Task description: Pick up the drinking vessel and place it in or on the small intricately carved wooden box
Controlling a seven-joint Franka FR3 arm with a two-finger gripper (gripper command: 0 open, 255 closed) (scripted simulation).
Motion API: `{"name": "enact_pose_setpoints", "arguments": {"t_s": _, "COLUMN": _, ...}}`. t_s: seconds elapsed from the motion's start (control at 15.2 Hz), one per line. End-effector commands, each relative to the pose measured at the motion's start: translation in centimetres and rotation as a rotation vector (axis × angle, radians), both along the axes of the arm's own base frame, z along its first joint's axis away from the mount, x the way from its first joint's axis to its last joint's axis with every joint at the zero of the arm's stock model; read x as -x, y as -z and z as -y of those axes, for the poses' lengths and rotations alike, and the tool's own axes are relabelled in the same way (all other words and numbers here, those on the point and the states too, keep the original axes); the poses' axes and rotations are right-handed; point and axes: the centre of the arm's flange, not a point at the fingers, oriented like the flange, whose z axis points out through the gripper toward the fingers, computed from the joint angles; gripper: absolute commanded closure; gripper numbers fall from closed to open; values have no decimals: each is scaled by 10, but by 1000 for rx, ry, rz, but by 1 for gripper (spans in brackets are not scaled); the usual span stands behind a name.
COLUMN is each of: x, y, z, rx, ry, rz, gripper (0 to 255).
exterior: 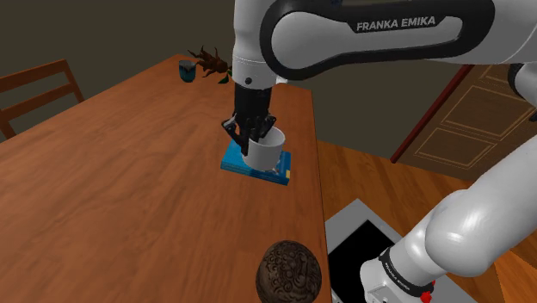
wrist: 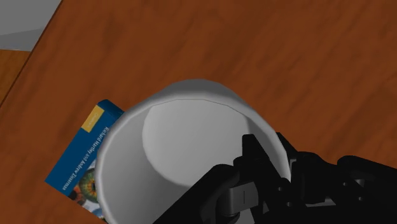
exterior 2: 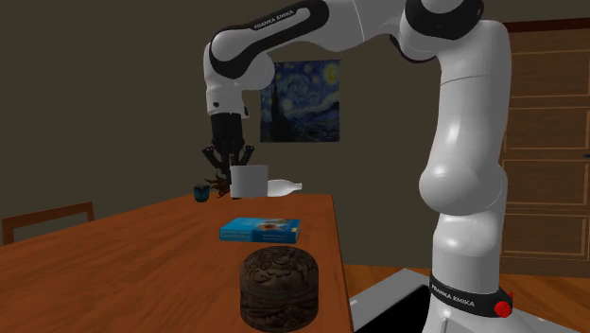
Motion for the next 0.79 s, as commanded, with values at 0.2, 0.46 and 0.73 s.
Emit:
{"name": "enact_pose_setpoints", "arguments": {"t_s": 0.2, "x": 12, "y": -19, "z": -3, "rx": 0, "ry": 0, "rz": 0, "gripper": 255}}
{"name": "enact_pose_setpoints", "arguments": {"t_s": 0.46, "x": 63, "y": -21, "z": -17, "rx": 0, "ry": 0, "rz": 0, "gripper": 255}}
{"name": "enact_pose_setpoints", "arguments": {"t_s": 0.73, "x": 114, "y": -23, "z": -30, "rx": 0, "ry": 0, "rz": 0, "gripper": 255}}
